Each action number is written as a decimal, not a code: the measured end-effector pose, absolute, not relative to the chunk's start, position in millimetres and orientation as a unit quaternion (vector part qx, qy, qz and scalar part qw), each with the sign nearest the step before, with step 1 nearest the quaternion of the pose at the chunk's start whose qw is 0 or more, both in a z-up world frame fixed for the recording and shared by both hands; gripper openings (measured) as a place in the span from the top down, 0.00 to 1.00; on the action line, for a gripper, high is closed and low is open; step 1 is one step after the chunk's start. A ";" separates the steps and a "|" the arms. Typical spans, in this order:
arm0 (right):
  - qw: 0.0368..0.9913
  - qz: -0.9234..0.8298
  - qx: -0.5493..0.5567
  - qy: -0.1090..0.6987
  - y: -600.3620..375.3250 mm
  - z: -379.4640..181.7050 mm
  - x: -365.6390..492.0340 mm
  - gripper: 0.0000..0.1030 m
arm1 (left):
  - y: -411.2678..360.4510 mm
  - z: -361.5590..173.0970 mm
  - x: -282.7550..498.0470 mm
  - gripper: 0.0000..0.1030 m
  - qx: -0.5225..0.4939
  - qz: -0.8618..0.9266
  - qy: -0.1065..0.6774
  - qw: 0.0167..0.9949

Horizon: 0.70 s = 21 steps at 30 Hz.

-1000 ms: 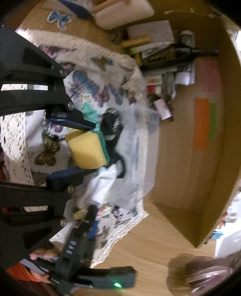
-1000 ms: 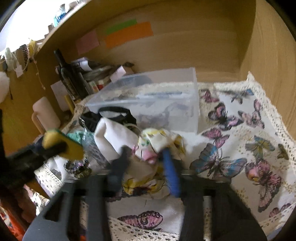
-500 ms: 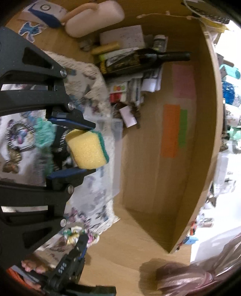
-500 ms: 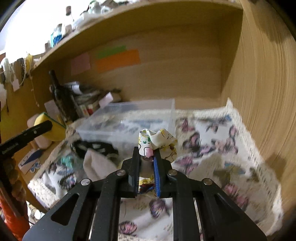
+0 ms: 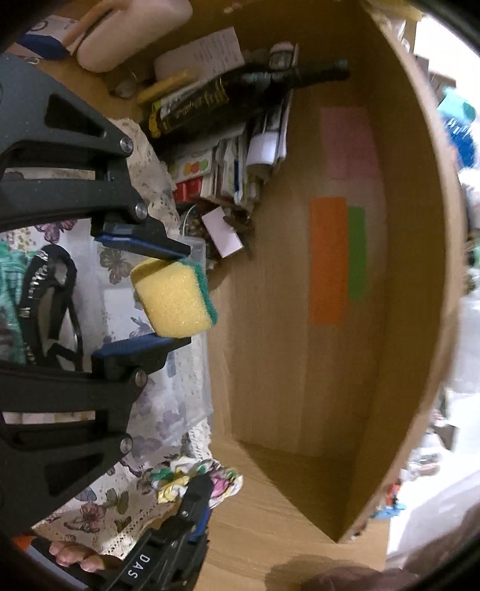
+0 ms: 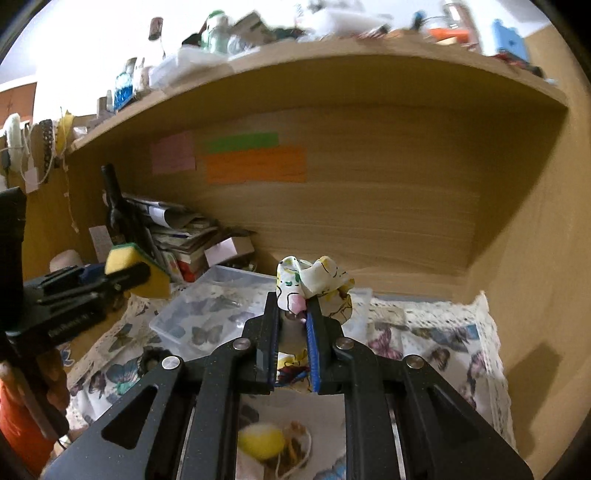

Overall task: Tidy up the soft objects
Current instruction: 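Carry the sponge and floral cloth into the clear box and release both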

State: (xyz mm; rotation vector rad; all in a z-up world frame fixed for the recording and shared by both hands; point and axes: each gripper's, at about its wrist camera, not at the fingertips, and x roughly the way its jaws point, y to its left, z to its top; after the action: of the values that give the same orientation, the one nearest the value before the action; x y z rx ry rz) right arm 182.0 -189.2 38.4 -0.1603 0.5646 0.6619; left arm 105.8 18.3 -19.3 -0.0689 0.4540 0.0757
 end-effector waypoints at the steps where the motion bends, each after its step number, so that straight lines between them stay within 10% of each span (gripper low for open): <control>1: 0.902 0.322 -0.082 0.275 -184.7 37.7 184.5 0.89 | 18.5 -21.9 114.5 0.62 -0.033 0.035 0.236 0.971; 21: 0.845 0.305 -0.151 0.412 -131.2 -48.4 243.1 0.86 | 16.5 -74.4 185.5 0.56 -0.019 -0.012 0.379 0.925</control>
State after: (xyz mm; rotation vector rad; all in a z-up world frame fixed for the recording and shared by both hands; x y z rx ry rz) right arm 243.1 -131.2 -48.4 -0.3177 0.8696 0.6435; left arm 185.5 16.5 -74.4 -0.0398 0.7771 -0.0255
